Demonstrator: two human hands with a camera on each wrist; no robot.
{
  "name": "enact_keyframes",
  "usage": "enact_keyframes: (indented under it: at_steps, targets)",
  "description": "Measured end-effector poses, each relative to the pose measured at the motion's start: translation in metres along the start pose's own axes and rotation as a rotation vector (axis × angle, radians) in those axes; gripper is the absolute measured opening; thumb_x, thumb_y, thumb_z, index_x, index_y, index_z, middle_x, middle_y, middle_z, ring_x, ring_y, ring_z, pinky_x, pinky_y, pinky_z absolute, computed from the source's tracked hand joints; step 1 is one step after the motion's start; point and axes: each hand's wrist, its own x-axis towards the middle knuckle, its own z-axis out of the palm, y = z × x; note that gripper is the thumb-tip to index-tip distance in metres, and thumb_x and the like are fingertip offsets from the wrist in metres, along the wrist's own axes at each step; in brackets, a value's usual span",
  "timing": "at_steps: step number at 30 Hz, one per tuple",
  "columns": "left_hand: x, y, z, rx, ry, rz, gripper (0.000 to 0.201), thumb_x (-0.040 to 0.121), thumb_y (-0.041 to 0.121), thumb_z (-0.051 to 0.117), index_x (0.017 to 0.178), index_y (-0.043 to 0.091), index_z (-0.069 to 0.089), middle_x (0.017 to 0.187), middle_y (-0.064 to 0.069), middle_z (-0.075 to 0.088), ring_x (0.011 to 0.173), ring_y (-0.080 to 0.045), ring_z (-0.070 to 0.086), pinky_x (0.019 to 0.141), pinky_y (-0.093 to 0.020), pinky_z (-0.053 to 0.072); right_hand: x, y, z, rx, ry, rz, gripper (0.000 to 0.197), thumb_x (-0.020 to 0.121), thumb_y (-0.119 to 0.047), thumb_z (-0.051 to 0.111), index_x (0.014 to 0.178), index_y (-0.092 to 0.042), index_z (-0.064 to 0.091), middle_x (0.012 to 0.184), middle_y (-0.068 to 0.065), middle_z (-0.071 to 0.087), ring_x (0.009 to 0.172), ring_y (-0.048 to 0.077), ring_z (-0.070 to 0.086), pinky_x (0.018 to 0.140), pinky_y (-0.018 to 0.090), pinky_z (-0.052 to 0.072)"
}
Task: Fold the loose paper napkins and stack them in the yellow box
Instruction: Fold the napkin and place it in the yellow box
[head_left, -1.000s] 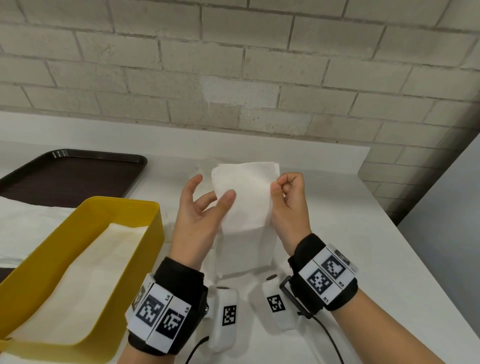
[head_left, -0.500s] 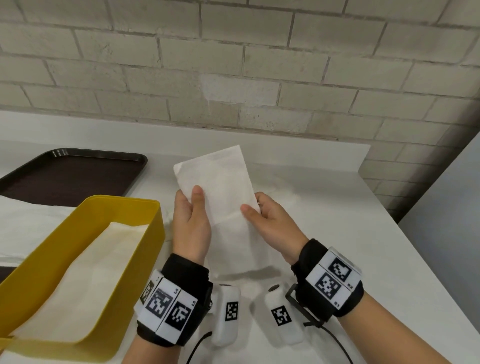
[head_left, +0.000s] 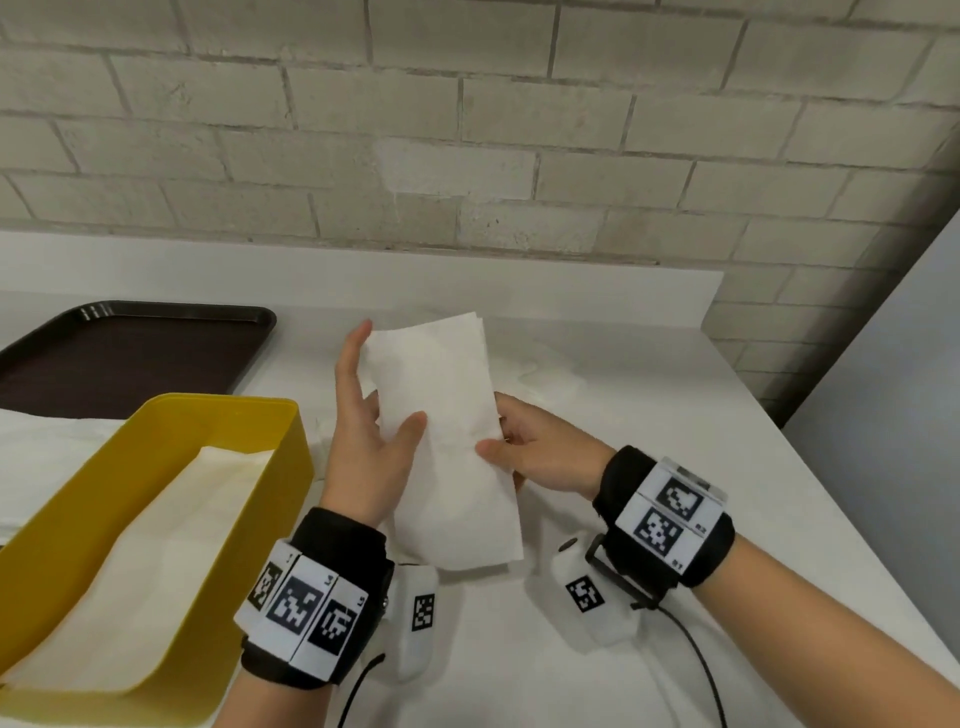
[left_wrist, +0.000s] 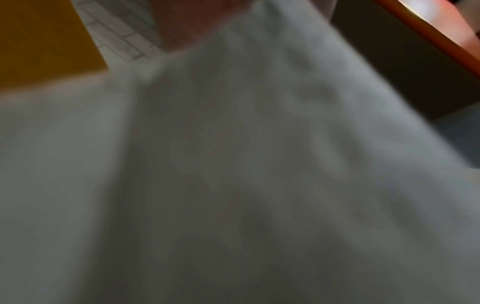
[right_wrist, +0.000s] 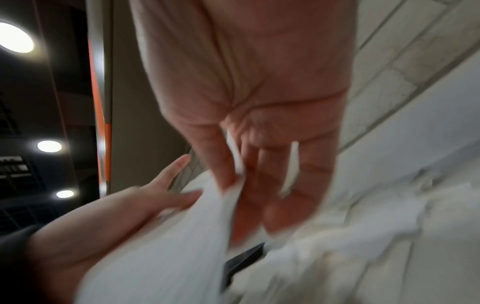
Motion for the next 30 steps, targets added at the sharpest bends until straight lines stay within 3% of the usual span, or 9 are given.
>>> enact_keyframes:
  at_steps: [3,8,11,14,16,19,24,28,30]
  targets:
    - [0.002,-0.004,-0.002,0.139,0.031,0.06,0.065,0.088,-0.007,0.051,0.126,0.044,0.038,0.134,0.012,0.045,0.121,-0.005,0.044,0.092,-0.004,0.039,0.009,-0.001,-0.031,-0.146,-0.052,0.104,0.006,0.093,-0.011,0.049,0.094,-0.016,0.046,0.082,-0.001,0.061,0.067,0.013,0.06,0.055,0.021,0.044]
    - [0.002,-0.009,-0.005,0.141,0.055,-0.019,0.045,0.091,-0.007,0.046,0.096,0.036,0.06,0.114,0.009,0.059,0.118,-0.007,0.049,0.082,0.008,0.032,0.049,0.031,-0.085,-0.239,0.321,0.261,0.021,0.088,-0.013,0.056,0.072,-0.02,0.046,0.074,-0.003,0.051,0.073,0.017,0.053,0.054,0.02,0.041]
    - [0.002,-0.008,-0.002,0.123,0.064,-0.014,0.041,0.091,-0.007,0.046,0.1,0.03,0.061,0.114,0.009,0.058,0.117,-0.005,0.048,0.081,0.009,0.031,0.073,0.051,-0.099,-0.363,0.43,0.344,0.005,0.086,-0.014,0.06,0.089,-0.012,0.056,0.093,0.004,0.056,0.092,0.023,0.055,0.063,0.02,0.042]
    - [0.002,-0.007,-0.002,0.087,0.091,-0.023,0.04,0.091,-0.006,0.048,0.101,0.03,0.061,0.112,0.012,0.058,0.115,-0.005,0.048,0.08,0.008,0.033,0.087,0.056,-0.104,-0.539,0.359,0.52,0.047,0.086,-0.03,0.062,0.122,-0.003,0.049,0.123,0.013,0.052,0.111,0.032,0.054,0.087,0.032,0.044]
    - [0.002,-0.006,-0.002,0.074,0.104,-0.033,0.038,0.09,-0.004,0.05,0.101,0.031,0.061,0.106,0.019,0.057,0.114,-0.003,0.048,0.08,0.007,0.035,0.091,0.062,-0.104,-0.611,0.306,0.583,0.054,0.083,-0.039,0.063,0.121,-0.004,0.048,0.119,0.013,0.055,0.11,0.031,0.055,0.087,0.033,0.044]
    - [0.002,-0.006,-0.003,0.063,0.115,-0.043,0.039,0.09,-0.002,0.052,0.097,0.035,0.061,0.107,0.017,0.058,0.113,-0.004,0.049,0.081,0.005,0.037,0.099,0.067,-0.099,-0.707,0.283,0.589,0.044,0.081,-0.039,0.063,0.108,-0.006,0.052,0.097,0.007,0.059,0.095,0.029,0.062,0.079,0.029,0.047]
    - [0.001,-0.006,-0.005,0.079,0.132,-0.04,0.038,0.089,-0.002,0.053,0.095,0.035,0.062,0.107,0.015,0.059,0.109,-0.002,0.051,0.079,0.006,0.036,0.109,0.066,-0.1,-0.604,0.273,0.632,0.05,0.079,-0.035,0.069,0.116,-0.005,0.052,0.118,0.01,0.06,0.105,0.031,0.058,0.083,0.032,0.044]
    - [0.002,-0.007,-0.007,0.086,0.153,-0.046,0.032,0.089,-0.001,0.053,0.101,0.027,0.063,0.11,0.011,0.06,0.11,-0.003,0.05,0.077,0.006,0.037,0.111,0.065,-0.103,-0.483,0.326,0.604,0.055,0.078,-0.018,0.073,0.123,0.003,0.05,0.122,0.017,0.059,0.11,0.034,0.057,0.091,0.037,0.047]
    - [0.003,-0.008,-0.008,0.057,0.171,-0.065,0.031,0.09,0.0,0.053,0.099,0.028,0.064,0.11,0.01,0.06,0.109,-0.004,0.05,0.074,0.005,0.039,0.107,0.06,-0.102,-0.36,0.324,0.558,0.055,0.075,-0.009,0.074,0.121,0.003,0.048,0.116,0.017,0.057,0.103,0.036,0.059,0.087,0.043,0.051]
